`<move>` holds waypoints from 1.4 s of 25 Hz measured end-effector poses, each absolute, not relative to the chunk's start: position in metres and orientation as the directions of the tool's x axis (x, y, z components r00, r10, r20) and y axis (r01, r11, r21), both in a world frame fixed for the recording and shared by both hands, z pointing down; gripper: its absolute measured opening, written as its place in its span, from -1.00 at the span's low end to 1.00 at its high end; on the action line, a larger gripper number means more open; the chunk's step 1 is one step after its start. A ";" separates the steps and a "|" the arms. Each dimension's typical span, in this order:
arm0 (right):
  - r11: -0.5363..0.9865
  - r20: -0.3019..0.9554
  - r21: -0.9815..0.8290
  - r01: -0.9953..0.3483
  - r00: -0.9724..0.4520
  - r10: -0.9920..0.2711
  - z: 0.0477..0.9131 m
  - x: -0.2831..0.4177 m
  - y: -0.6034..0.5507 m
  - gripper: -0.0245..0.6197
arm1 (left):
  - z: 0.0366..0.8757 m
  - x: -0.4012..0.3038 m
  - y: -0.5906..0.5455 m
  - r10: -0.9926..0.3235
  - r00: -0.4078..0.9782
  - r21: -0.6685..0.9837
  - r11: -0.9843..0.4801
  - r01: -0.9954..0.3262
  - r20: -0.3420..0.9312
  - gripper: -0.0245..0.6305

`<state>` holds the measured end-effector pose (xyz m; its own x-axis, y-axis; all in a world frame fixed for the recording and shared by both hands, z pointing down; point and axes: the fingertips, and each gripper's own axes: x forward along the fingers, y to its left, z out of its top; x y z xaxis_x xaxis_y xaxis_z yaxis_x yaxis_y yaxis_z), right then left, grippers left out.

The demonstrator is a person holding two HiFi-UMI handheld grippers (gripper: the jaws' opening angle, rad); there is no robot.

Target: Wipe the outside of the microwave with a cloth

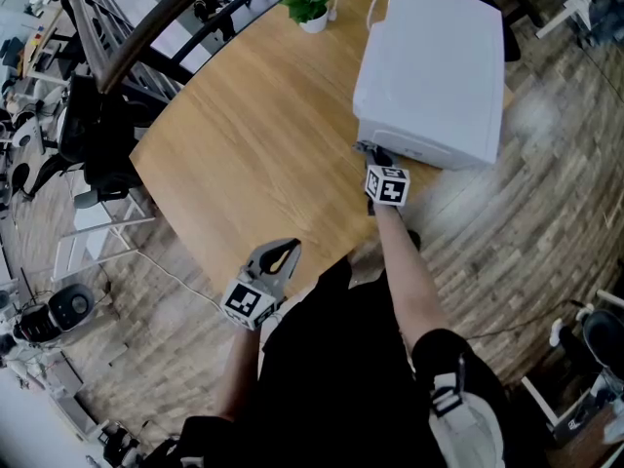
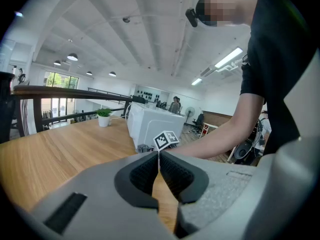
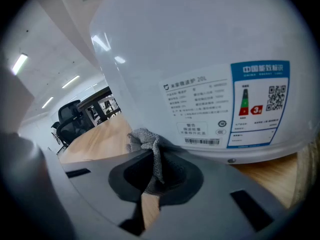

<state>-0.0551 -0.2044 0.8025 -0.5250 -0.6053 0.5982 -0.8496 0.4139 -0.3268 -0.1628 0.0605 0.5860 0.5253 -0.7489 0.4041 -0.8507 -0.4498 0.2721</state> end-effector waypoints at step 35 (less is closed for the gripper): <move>0.486 0.607 -0.277 -0.829 -0.543 -0.580 0.772 0.016 -0.161 -0.87 | 0.560 -0.113 0.017 -0.743 0.594 0.268 -0.532 -0.803 0.308 -0.89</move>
<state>0.0156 -0.1607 0.7719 -0.5430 -0.5799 0.6074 -0.8288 0.4864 -0.2765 -0.1135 0.0168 0.5604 0.5943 -0.7430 0.3079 -0.8035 -0.5315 0.2682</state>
